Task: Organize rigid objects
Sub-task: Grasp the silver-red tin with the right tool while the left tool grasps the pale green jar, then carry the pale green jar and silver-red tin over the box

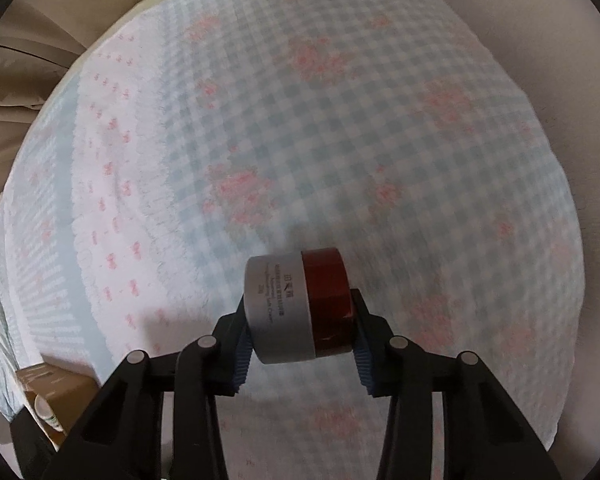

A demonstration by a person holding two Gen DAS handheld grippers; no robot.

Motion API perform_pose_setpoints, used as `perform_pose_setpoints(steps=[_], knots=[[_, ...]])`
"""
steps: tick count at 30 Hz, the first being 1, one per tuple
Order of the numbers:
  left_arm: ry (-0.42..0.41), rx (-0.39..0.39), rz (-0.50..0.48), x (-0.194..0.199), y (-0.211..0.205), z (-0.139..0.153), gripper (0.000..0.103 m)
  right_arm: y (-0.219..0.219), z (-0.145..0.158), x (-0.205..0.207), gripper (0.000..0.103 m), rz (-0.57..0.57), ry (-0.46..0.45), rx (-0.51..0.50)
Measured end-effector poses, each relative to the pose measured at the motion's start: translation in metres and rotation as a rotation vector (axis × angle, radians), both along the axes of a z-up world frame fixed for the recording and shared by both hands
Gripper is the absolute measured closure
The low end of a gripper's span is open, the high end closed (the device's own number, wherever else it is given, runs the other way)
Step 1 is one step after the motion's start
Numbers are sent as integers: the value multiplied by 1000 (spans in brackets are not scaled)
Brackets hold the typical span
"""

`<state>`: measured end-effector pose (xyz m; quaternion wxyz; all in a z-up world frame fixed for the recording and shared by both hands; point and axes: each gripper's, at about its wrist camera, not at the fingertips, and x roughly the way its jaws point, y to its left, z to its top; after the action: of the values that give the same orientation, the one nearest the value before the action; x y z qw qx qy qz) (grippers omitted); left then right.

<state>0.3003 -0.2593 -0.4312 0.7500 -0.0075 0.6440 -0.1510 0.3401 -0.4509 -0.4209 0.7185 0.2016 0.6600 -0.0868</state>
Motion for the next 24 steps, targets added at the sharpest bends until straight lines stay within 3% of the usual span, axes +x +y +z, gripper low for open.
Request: perform_pose_setpoints(steps=[8,16,24], knots=[[-117,-56,36,-11,31,92,35,8,92,-36,63,20,-116,-20],[-302,-102,81,-38,71,198,35,42,187,-74,63,78,-262,-32],[-388,-70,127,-68,144,261,35,101,251,-108,63,181,-377,-21]])
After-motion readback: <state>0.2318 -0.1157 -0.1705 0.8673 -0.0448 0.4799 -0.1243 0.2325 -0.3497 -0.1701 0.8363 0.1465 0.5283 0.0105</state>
